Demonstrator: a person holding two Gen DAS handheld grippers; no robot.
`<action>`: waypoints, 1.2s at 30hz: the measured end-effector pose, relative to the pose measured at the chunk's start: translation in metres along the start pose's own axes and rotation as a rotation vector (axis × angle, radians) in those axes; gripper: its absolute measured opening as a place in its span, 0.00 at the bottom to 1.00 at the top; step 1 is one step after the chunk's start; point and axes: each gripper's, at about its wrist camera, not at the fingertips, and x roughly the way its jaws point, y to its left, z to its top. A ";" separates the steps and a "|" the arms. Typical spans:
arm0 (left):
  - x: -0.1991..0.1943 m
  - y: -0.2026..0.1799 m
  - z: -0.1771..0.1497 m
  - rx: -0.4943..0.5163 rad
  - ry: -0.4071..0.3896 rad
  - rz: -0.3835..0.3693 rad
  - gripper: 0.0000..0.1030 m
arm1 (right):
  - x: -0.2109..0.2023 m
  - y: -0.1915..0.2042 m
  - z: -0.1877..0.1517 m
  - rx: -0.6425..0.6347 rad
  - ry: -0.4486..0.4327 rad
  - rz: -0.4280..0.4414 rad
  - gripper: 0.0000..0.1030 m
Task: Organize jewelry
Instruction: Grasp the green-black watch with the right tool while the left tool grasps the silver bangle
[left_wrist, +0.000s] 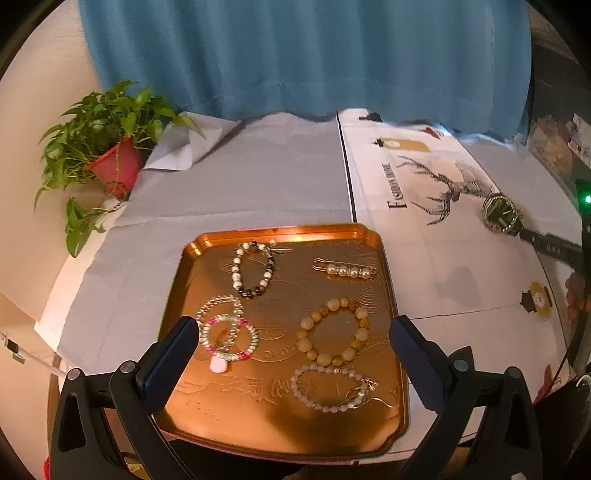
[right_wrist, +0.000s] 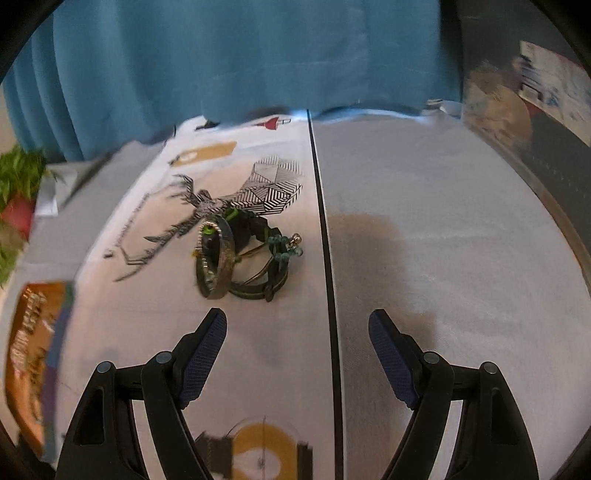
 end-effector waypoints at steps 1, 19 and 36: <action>0.002 -0.001 0.000 0.003 0.002 0.001 1.00 | 0.002 -0.001 0.002 0.005 -0.012 -0.004 0.77; 0.031 -0.055 0.037 0.116 0.005 -0.086 1.00 | 0.004 0.018 0.004 -0.067 -0.064 0.089 0.80; 0.131 -0.184 0.109 0.296 0.156 -0.480 0.99 | 0.047 0.003 0.028 -0.160 0.009 0.197 0.82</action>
